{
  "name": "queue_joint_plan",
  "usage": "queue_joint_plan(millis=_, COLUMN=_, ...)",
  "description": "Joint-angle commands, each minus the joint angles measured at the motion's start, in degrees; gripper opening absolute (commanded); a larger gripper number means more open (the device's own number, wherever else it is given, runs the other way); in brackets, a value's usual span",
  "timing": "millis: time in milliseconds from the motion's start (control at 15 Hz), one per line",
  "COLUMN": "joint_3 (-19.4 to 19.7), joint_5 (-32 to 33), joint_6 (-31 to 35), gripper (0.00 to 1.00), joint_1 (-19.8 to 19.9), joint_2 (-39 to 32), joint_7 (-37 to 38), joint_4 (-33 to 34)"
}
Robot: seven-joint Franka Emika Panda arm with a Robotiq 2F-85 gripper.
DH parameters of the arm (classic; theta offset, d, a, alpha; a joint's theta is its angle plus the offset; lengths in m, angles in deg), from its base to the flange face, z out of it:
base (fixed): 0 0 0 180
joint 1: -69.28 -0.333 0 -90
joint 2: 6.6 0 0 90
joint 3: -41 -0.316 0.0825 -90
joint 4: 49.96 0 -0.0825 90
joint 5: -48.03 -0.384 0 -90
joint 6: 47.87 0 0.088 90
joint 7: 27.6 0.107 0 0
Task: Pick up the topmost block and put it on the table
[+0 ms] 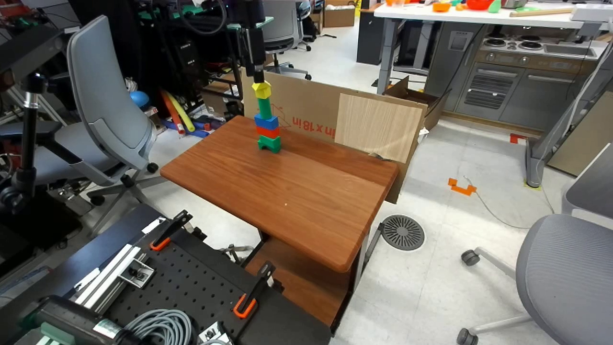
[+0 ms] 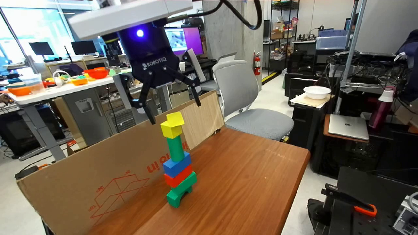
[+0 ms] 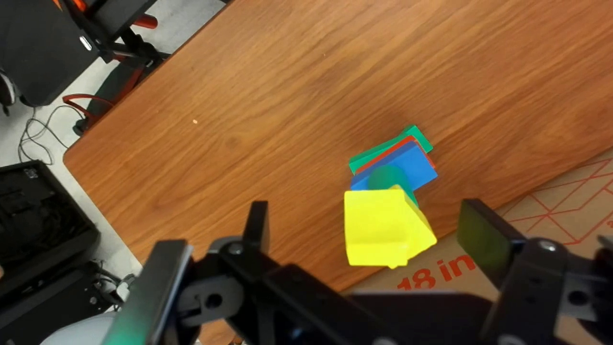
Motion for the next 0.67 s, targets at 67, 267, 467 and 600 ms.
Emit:
queue_joint_plan(millis=67, joint_3=0.84, joint_5=0.77, joint_6=0.56, gripper=1.00, joint_1=-0.75, joint_2=-2.01, joint_7=-2.69, joint_4=1.73)
queue_joint_plan(millis=267, joint_3=0.96, joint_5=0.96, joint_6=0.55, gripper=1.00, joint_1=-0.91, joint_2=-2.39, joint_7=-3.50, joint_4=2.06)
queue_joint_plan(millis=467, joint_3=0.93, joint_5=0.82, joint_6=0.54, gripper=0.68, joint_1=-0.97, joint_2=-2.66, joint_7=-4.29, joint_4=2.30)
queue_joint_plan(millis=600, joint_3=0.93, joint_5=0.75, joint_6=0.44, gripper=0.51, joint_1=-0.98, joint_2=-2.75, joint_7=-4.66, joint_4=2.43)
